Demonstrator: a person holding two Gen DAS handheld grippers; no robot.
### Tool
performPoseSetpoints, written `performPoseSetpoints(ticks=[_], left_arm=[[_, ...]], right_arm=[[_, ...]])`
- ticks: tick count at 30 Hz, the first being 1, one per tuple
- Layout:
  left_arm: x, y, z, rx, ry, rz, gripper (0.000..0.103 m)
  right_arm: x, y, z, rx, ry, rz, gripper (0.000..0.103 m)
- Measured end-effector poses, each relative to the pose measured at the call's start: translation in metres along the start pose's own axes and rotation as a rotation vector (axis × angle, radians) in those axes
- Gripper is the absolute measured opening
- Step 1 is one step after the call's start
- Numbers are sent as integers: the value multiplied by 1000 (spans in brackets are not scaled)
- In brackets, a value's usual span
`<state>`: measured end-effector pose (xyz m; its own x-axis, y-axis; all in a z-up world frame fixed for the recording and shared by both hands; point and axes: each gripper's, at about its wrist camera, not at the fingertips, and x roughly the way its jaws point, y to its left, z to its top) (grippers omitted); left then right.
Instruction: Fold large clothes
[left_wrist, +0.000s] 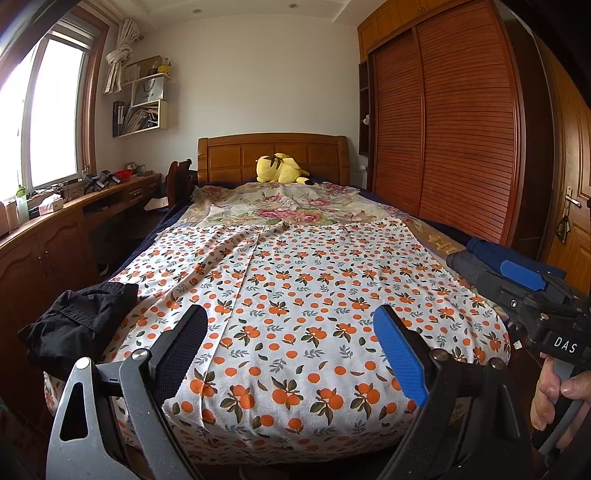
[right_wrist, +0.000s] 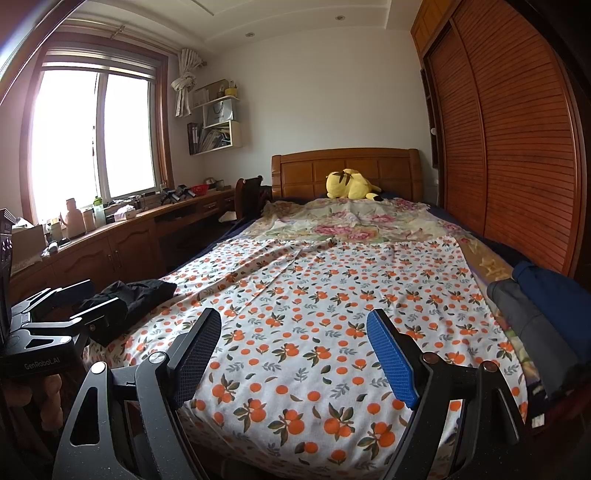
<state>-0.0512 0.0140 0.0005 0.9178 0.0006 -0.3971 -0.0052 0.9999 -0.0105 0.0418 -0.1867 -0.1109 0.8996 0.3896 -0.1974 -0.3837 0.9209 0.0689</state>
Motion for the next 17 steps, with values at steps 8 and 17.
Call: performPoseSetpoints(ticks=[8, 17], left_arm=[[-2, -2, 1, -4, -7, 1, 92], [-5, -5, 3, -6, -8, -1, 92]], right_arm=[[-1, -2, 0, -2, -2, 2, 83], [-2, -3, 0, -7, -2, 3, 83]])
